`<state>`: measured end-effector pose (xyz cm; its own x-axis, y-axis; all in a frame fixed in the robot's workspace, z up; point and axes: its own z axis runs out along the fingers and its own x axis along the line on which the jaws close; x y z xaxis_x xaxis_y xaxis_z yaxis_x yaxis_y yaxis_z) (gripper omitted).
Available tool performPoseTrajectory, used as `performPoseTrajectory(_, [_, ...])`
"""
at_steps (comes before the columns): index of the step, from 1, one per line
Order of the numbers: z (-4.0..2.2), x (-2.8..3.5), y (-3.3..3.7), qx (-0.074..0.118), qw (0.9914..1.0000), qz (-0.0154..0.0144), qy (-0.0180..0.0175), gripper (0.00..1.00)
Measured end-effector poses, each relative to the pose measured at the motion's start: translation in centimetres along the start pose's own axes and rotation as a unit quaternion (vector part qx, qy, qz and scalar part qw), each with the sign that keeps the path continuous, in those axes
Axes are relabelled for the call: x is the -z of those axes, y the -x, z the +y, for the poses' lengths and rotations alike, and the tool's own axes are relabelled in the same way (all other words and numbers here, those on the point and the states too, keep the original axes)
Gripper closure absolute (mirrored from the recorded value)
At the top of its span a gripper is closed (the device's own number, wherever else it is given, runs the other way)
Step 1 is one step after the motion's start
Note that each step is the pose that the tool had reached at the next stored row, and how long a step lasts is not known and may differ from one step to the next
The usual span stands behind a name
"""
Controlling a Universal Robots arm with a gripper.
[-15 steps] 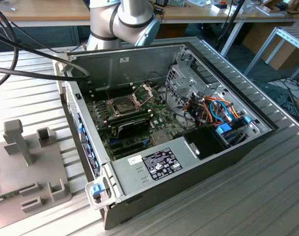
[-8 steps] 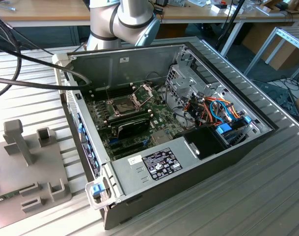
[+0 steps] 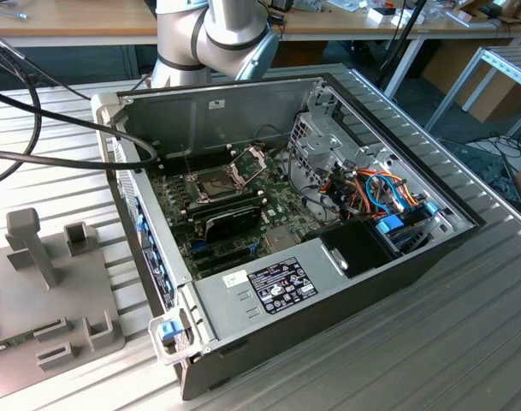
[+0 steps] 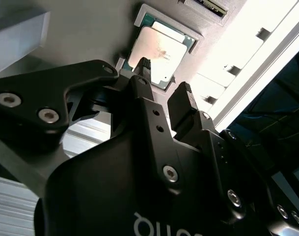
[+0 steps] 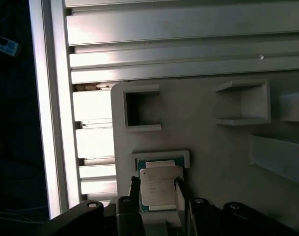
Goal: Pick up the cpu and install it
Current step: 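Pick up the cpu and move it towards the insertion slot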
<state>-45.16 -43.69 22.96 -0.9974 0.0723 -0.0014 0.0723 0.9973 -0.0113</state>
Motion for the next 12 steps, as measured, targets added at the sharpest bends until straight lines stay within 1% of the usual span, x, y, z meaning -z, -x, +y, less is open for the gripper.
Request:
performPoseTrajectory(5, [0.0,-0.01,0.01,0.0,1.0,-0.0001,0.0001,0.58])
performPoseTrajectory(6, [0.0,-0.01,0.0,0.0,1.0,0.0,0.0,0.56])
performPoseTrajectory(7, [0.0,-0.01,0.0,0.0,1.0,-0.0001,0.0,0.51])
performPoseTrajectory(8, [0.0,-0.01,0.0,0.0,1.0,0.0,0.0,0.51])
performPoseTrajectory(9, [0.0,-0.01,0.0,0.0,1.0,0.0,0.0,0.44])
performPoseTrajectory(12, [0.0,-0.02,0.0,0.0,1.0,-0.0001,0.0,0.44])
